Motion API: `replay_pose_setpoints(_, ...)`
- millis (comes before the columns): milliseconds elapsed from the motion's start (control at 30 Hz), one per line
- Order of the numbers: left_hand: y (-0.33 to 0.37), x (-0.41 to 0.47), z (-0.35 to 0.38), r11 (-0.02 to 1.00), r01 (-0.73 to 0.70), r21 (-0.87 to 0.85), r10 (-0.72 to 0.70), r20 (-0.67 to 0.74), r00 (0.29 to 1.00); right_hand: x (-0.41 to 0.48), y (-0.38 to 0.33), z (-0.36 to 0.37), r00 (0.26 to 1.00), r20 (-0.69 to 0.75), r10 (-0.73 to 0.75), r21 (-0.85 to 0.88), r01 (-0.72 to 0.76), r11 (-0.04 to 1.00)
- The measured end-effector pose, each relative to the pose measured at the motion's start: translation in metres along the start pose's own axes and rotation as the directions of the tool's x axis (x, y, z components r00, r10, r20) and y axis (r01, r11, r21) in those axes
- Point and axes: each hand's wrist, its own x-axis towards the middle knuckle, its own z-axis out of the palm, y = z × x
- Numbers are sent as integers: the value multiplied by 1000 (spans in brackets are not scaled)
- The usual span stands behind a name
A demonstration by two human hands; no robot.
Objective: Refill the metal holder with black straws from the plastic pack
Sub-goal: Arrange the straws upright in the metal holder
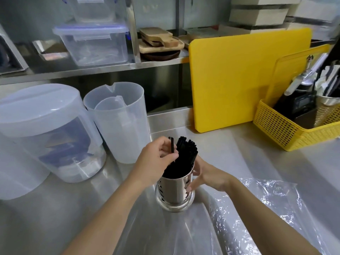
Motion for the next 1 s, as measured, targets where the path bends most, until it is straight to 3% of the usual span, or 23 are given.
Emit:
replay_pose_setpoints(200,-12,-2,7,1000,19,4,-19,7,1000,9,-7,-10,992,122,10,-5,-9,1000)
replay_pose_setpoints(400,-6,1,-7,989,-136,-61,130,-84,988,7,-13,-20,989,146,8,-24,-5,1000)
replay_pose_setpoints(633,-5,15,-13,984,-137,114,150,-109,983,-9,-27,-28,968,-176,-181,115,203,972)
replay_pose_setpoints(800,-4,21,-5,960,-163,228,182,-65,981,-11,-38,-11,893,-392,-222,-10,237,971)
replay_pose_setpoints(1000,-1,36,-5,941,-124,316,114,51,992,1,-42,1,845,-473,-248,-92,233,968)
